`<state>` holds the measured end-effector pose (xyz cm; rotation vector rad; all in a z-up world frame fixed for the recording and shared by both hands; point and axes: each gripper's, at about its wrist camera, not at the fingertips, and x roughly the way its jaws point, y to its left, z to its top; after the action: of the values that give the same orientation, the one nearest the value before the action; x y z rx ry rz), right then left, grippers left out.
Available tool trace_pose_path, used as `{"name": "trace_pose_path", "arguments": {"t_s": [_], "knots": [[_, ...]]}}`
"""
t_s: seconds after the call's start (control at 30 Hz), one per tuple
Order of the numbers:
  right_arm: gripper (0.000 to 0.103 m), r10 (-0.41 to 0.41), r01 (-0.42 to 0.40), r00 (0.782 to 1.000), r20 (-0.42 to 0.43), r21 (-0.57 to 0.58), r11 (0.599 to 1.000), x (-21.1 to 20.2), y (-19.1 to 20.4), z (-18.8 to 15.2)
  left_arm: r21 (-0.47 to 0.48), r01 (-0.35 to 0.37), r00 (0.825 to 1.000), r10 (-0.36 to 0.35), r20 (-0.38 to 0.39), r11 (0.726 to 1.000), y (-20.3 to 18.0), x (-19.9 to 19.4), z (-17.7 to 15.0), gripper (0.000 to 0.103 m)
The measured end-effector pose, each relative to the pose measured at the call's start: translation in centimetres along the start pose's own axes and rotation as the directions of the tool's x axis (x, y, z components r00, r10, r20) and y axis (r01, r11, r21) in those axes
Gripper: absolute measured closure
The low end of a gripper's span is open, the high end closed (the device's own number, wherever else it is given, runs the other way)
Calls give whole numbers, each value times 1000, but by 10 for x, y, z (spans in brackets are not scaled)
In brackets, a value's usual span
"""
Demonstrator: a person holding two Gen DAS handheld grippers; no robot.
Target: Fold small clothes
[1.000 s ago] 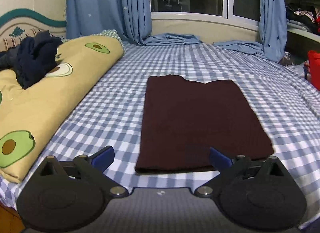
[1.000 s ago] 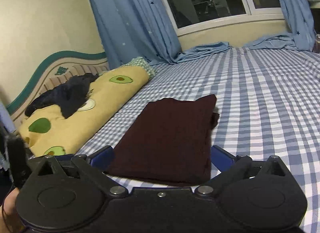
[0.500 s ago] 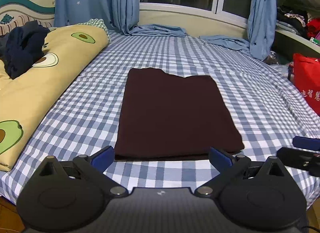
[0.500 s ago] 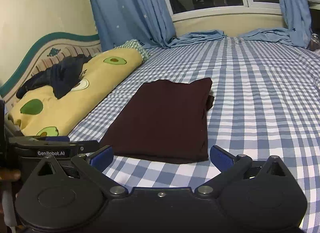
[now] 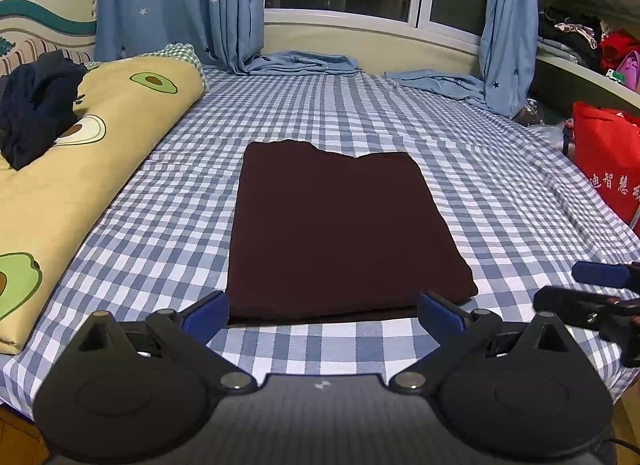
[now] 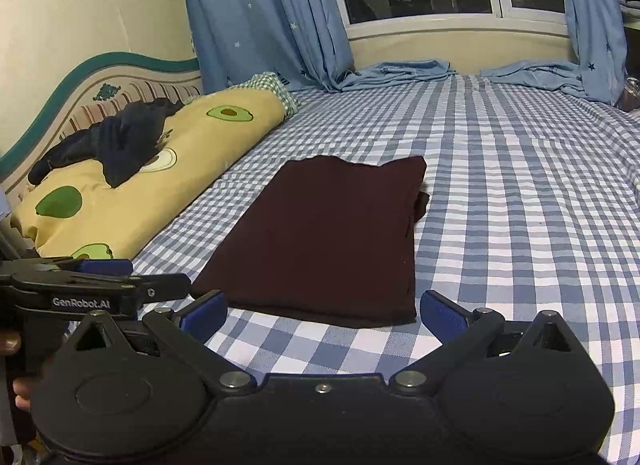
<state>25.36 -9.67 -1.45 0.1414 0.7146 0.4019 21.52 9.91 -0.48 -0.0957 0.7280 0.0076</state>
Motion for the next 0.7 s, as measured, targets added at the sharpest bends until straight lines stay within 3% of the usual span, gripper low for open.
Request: {"name": "trace_pose_path", "arguments": {"t_s": [0.23, 0.53, 0.7], "knots": [[1, -50, 50, 998, 25, -17, 999, -3, 3, 1, -12, -5, 1000, 5, -10, 1000, 2, 8, -3, 0], [1, -44, 42, 996, 78, 24, 999, -10, -11, 3, 10, 3, 1000, -3, -19, 1000, 0, 9, -5, 0], [1, -39, 37, 999, 34, 76, 996, -8, -18, 3, 4, 5, 1000, -5, -18, 1000, 0, 10, -4, 0]]}}
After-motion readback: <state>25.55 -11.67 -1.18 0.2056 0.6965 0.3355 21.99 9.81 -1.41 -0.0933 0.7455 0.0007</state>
